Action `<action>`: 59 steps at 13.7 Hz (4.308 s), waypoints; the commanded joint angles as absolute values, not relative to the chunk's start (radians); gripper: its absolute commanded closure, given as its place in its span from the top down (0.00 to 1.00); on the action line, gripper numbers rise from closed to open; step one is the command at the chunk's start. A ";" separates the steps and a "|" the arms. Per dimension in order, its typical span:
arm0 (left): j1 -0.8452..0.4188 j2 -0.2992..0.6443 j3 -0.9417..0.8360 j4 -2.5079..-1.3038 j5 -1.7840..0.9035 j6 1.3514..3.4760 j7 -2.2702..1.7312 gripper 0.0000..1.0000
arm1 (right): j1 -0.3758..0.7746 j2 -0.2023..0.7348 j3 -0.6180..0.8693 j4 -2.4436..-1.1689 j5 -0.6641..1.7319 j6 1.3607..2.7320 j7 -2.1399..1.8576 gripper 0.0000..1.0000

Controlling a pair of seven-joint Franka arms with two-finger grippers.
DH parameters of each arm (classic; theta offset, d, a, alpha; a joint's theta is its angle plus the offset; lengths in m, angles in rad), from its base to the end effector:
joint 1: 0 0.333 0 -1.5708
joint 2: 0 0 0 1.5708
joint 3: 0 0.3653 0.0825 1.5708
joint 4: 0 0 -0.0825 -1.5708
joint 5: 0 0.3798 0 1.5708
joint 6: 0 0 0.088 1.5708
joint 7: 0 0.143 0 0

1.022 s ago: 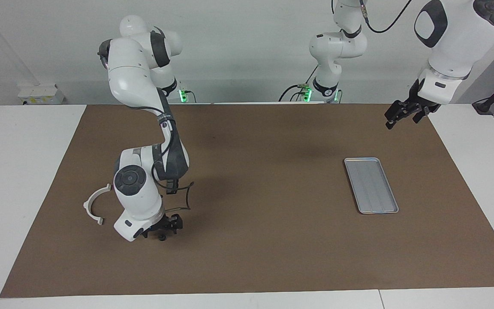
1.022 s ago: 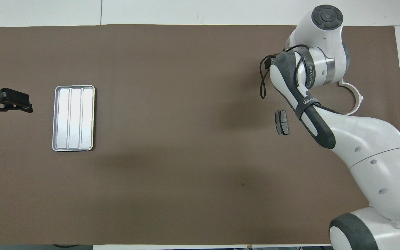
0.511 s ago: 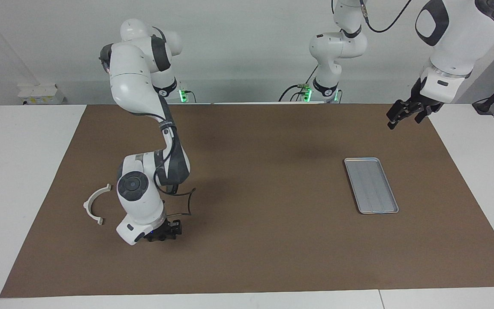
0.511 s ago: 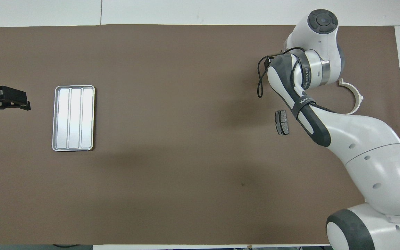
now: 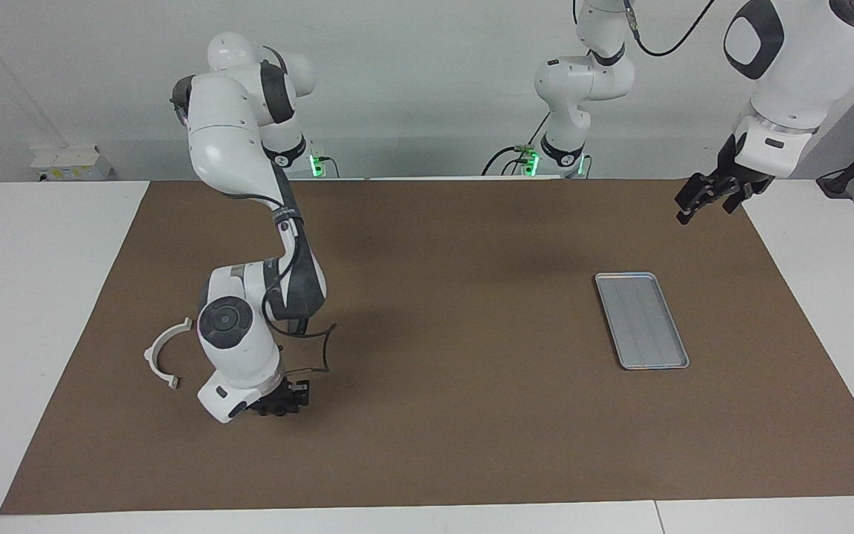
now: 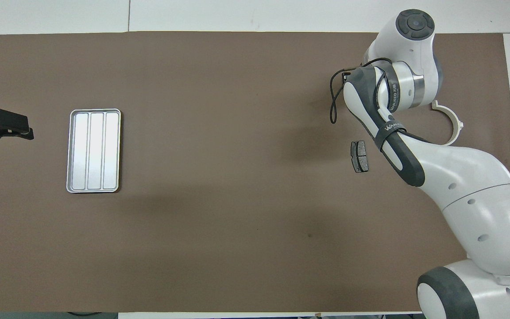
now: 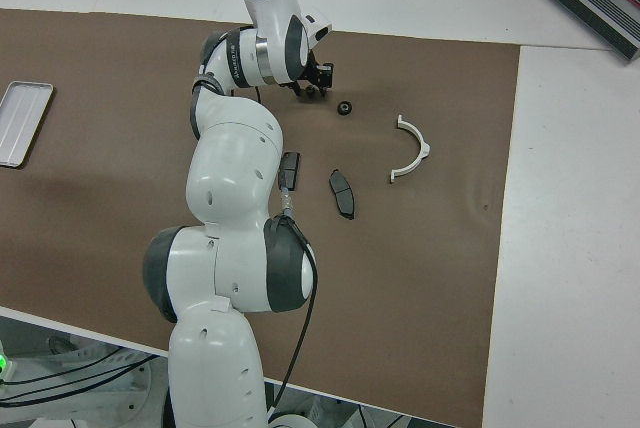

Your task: Pick bearing gear from pile to tray

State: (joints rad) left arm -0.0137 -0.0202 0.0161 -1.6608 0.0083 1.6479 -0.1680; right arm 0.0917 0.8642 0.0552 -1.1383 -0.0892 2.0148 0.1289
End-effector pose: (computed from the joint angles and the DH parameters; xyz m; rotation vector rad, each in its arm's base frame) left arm 0.5488 0.0025 0.6134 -3.1230 -0.2658 -0.0124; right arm 0.7951 0.0959 0.2822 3.1042 0.0561 0.0290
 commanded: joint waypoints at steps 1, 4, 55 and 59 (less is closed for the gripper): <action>0.002 -0.044 0.009 -1.686 -0.002 1.655 -0.155 1.00 | 0.080 0.871 0.061 -1.131 -0.075 2.000 0.144 0.32; 0.002 -0.044 0.009 -1.686 -0.002 1.654 -0.153 1.00 | 0.078 0.873 0.061 -1.132 -0.075 2.006 0.144 0.12; 0.003 -0.075 0.009 -1.753 -0.003 1.689 -0.155 1.00 | 0.631 0.693 0.069 -1.264 -0.046 2.015 1.266 1.00; -0.018 -0.094 -0.003 -1.845 -0.037 1.791 -0.182 1.00 | 0.522 0.573 0.074 -1.226 -0.040 1.889 0.955 1.00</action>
State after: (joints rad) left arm -0.0095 -0.0485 0.0040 -1.7549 -0.0115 1.7186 -0.1693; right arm 0.5844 0.6375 0.0562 -1.2210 -0.0307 1.9375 1.1172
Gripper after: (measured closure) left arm 0.000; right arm 0.000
